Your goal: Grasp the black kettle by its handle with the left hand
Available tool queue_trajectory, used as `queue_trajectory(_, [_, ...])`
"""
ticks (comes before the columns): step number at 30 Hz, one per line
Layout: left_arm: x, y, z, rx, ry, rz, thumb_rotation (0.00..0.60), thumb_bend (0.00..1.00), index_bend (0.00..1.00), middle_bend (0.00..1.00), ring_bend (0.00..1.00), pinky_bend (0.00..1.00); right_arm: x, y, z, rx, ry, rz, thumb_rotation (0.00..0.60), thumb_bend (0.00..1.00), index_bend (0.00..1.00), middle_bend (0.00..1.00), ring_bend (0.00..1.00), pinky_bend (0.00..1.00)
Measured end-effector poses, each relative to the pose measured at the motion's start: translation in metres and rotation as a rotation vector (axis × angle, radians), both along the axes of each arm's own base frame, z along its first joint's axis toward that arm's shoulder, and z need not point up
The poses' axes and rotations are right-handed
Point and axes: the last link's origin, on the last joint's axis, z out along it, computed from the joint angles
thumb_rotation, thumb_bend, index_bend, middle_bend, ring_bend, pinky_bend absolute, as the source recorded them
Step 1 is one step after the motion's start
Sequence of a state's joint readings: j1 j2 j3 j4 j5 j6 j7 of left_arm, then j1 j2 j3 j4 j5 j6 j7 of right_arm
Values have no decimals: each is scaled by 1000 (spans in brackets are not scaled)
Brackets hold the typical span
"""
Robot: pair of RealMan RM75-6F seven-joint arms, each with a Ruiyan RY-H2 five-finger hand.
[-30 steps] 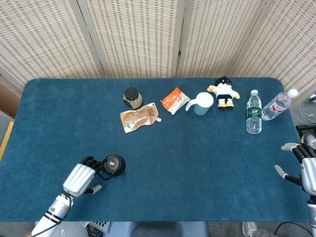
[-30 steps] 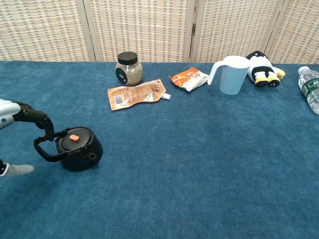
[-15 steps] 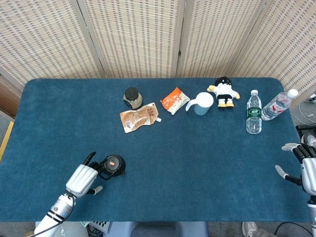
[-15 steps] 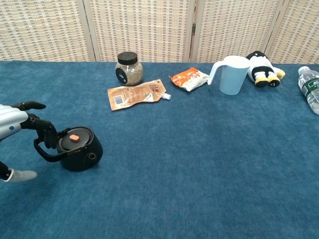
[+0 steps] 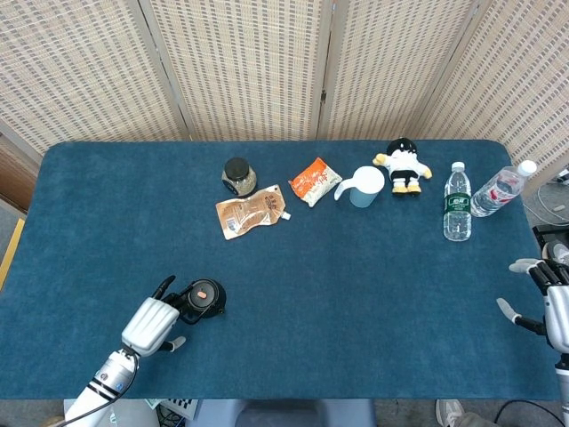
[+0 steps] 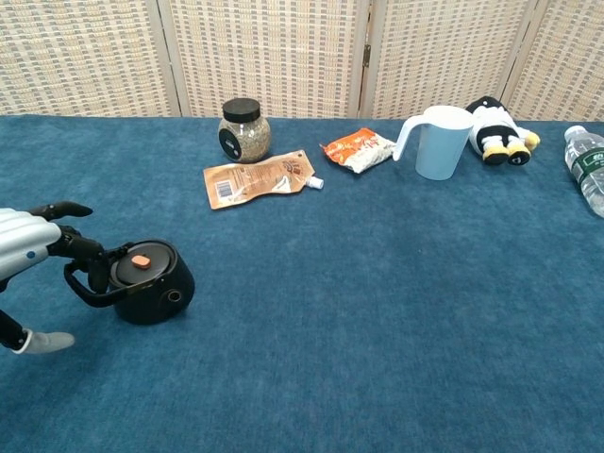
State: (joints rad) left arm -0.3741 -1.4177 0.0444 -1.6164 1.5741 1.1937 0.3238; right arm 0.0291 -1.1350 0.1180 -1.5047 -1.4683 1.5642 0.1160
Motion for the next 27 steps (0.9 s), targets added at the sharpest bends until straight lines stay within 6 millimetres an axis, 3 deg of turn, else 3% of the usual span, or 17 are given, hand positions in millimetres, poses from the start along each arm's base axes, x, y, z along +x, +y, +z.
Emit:
queue_trajectory(20, [-4,-6,-10,-43,10,9,600,162,502,475,349,4,-1,2,0,-5,-3,-3,600,197,360,325,229,218])
queue_trajectory(27, [-4,-6,-13,-57,-13,22,600,155,567,601,481,4,-2,4,1,-13,-4,-5,600,198,360,325,229,218])
